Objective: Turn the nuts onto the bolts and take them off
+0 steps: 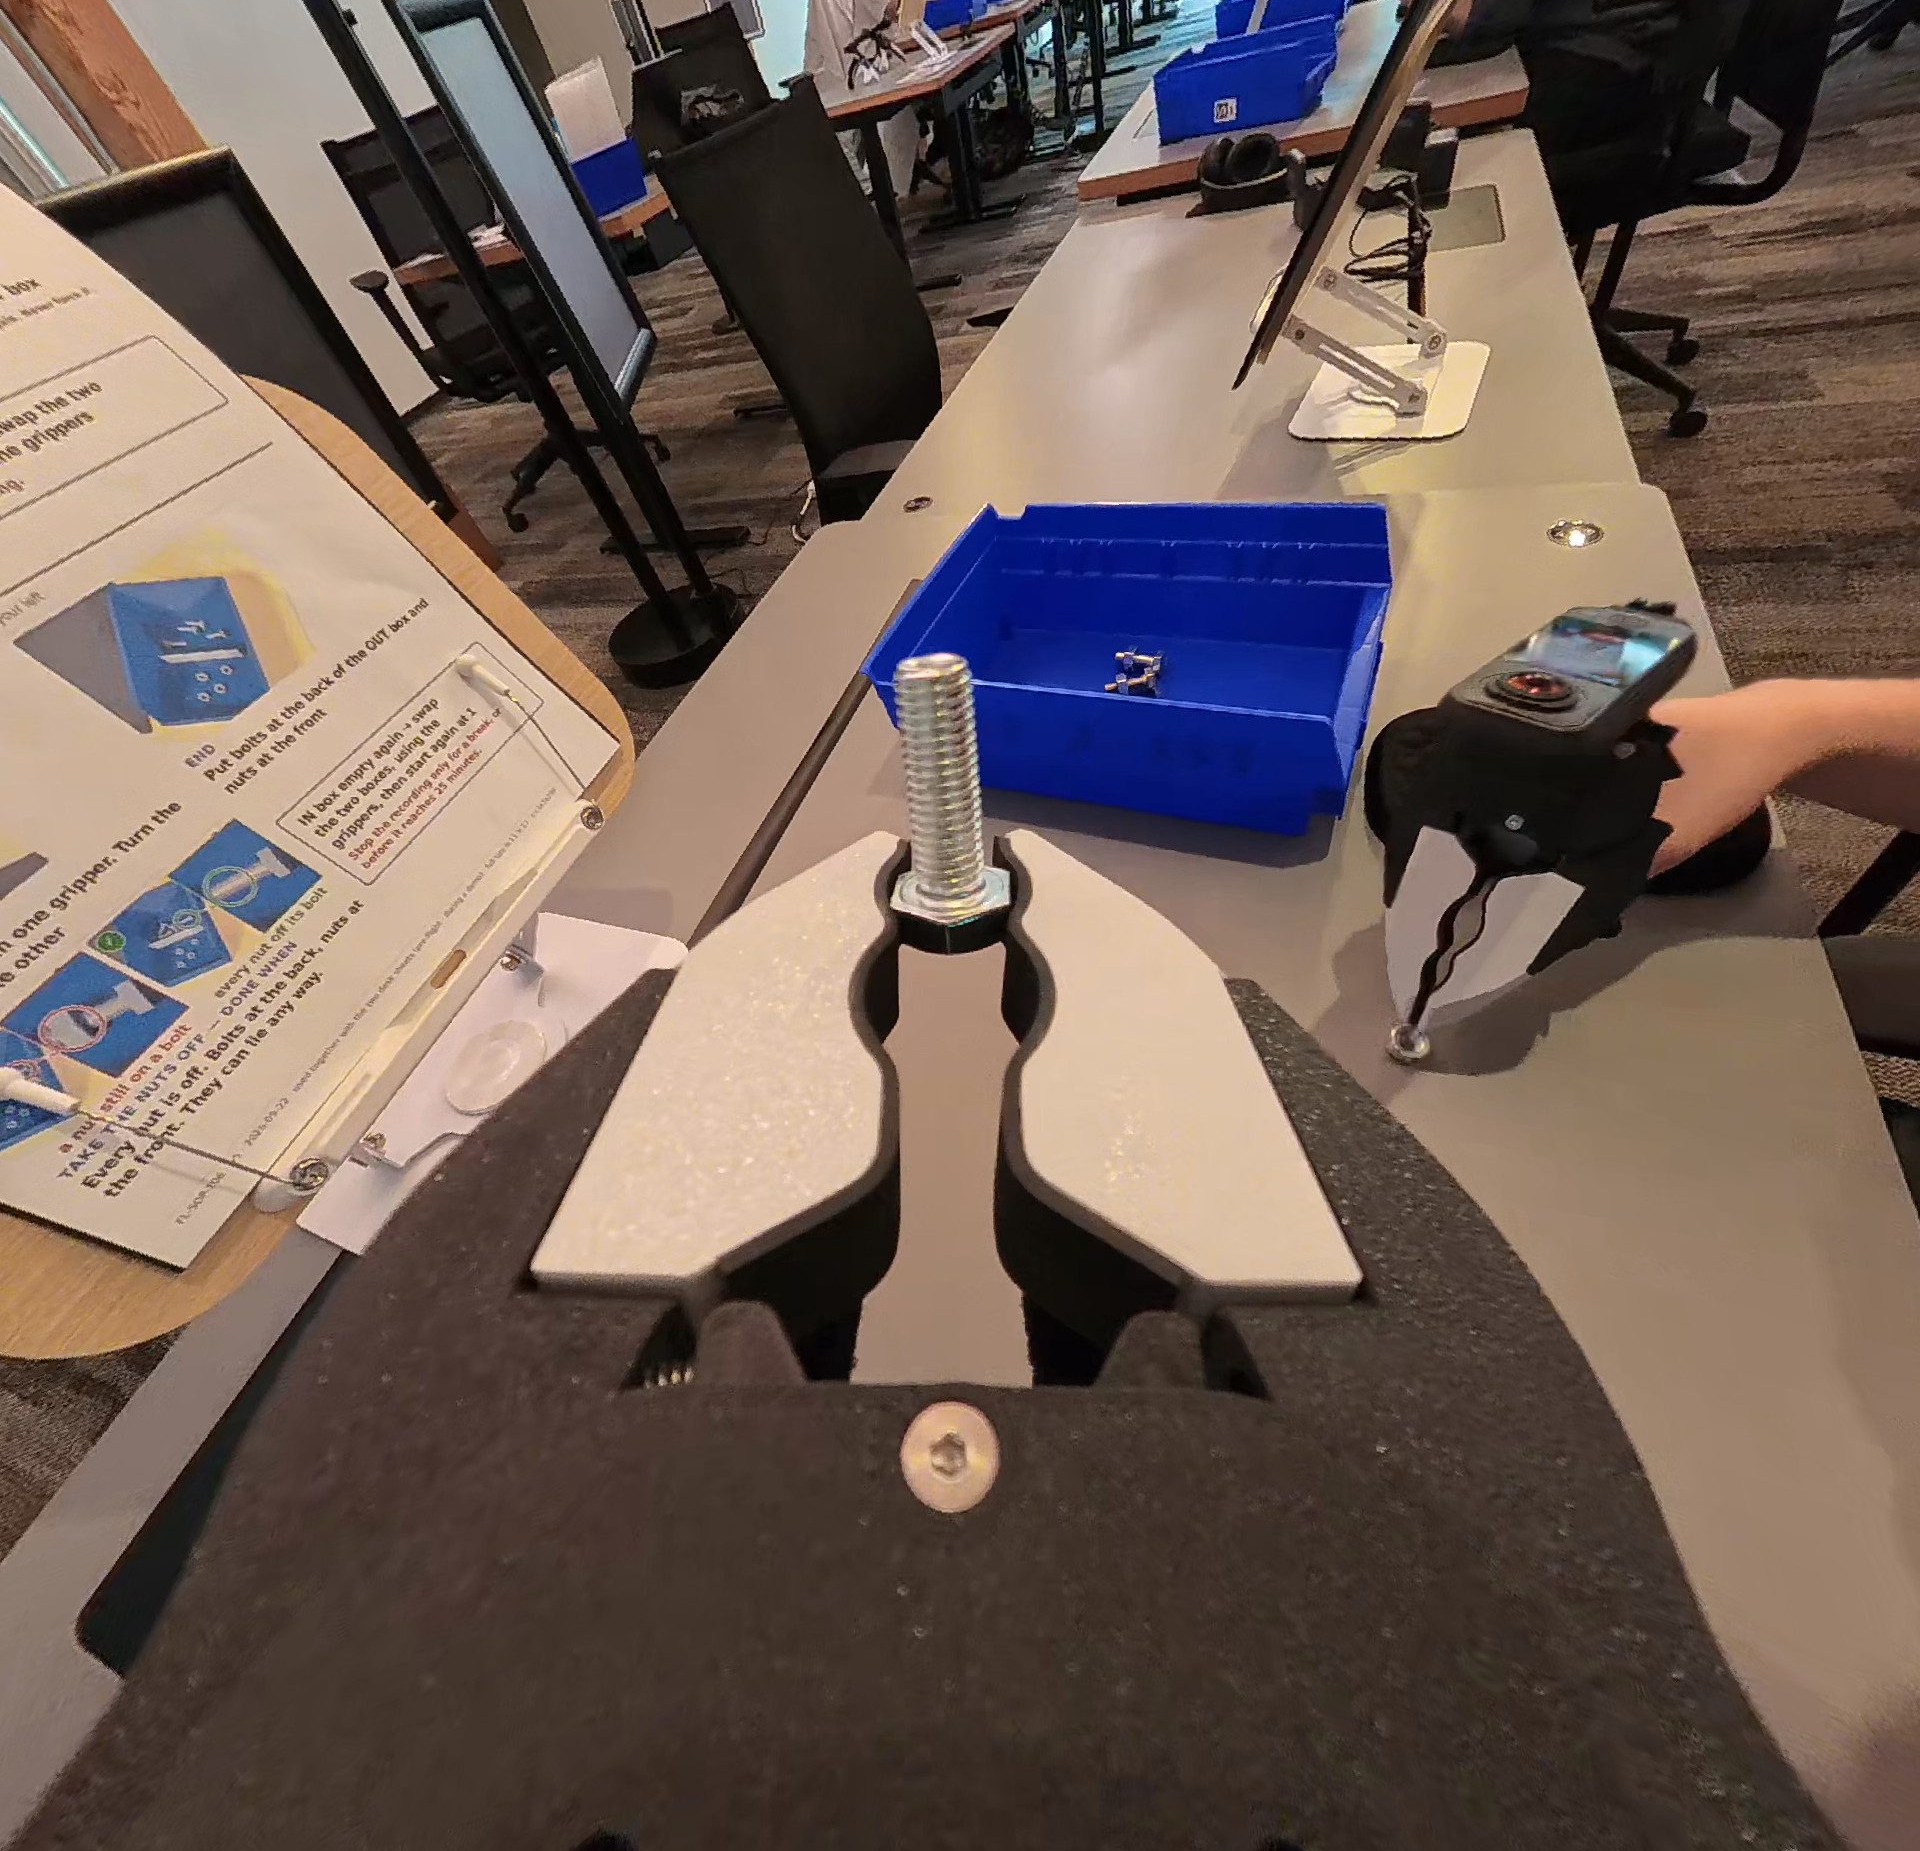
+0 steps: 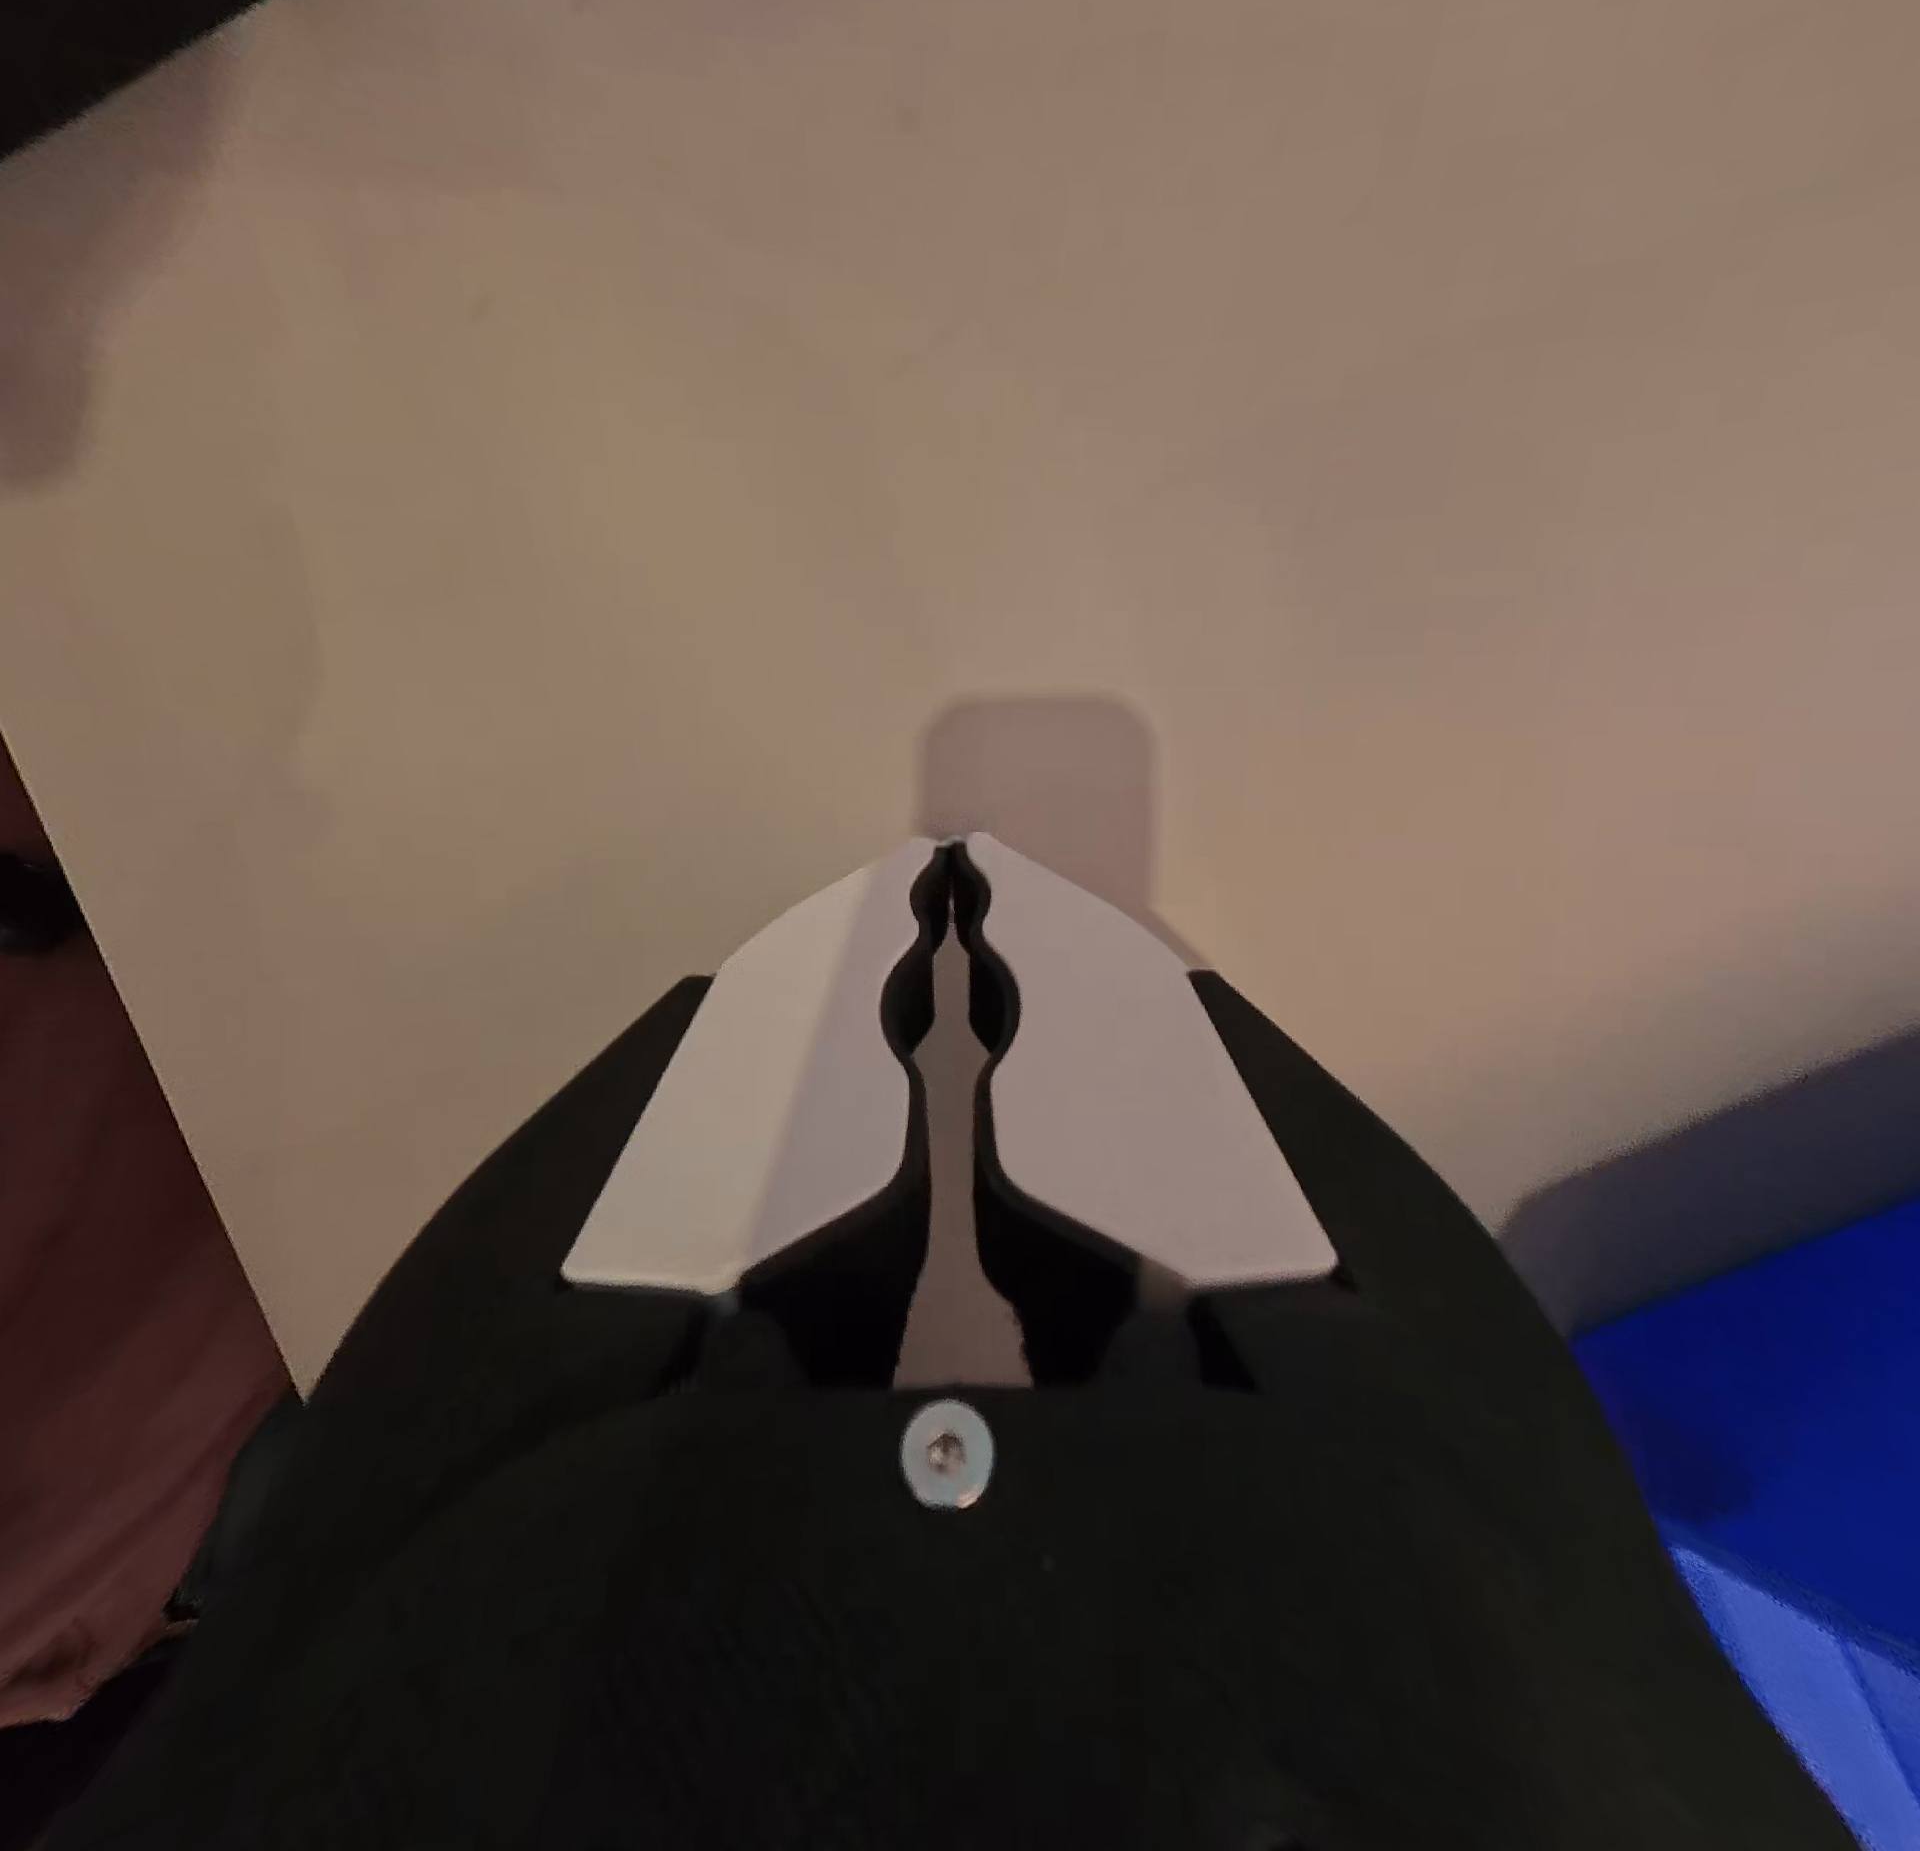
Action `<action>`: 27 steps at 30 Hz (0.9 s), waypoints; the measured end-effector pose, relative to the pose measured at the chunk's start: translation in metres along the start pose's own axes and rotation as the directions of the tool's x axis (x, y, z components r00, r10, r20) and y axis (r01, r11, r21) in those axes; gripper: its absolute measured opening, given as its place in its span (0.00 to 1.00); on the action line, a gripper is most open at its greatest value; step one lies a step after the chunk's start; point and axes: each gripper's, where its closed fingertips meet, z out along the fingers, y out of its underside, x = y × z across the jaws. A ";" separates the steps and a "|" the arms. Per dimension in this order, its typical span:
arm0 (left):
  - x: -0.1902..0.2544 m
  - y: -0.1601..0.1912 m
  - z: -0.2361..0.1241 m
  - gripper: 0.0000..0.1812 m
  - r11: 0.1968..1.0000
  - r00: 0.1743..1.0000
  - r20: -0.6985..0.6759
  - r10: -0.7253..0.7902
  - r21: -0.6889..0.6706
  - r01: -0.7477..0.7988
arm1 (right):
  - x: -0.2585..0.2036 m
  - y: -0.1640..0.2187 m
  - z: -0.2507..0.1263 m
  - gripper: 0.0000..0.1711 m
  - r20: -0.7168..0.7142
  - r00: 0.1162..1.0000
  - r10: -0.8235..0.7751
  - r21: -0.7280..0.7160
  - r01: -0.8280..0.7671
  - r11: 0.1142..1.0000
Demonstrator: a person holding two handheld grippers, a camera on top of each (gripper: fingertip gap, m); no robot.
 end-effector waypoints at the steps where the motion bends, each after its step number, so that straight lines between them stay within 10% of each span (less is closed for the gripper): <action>1: 0.000 0.000 -0.001 0.08 1.000 1.000 -0.002 -0.003 0.003 0.003 | -0.001 -0.002 0.003 0.00 0.009 1.000 0.003 0.002 -0.003 1.000; 9: 0.000 -0.001 -0.004 0.08 1.000 1.000 -0.011 -0.010 0.011 0.010 | -0.004 0.005 0.015 0.01 0.001 0.998 -0.057 -0.071 0.057 0.996; 14: -0.001 -0.002 -0.006 0.08 1.000 1.000 -0.010 -0.012 0.015 0.012 | -0.010 -0.029 -0.021 0.09 -0.019 0.999 -0.031 0.124 0.034 0.992; 27: 0.004 0.001 0.001 0.08 1.000 1.000 -0.020 -0.012 -0.011 0.012 | 0.001 0.007 0.015 0.15 -0.187 0.975 0.121 -0.056 -0.133 0.989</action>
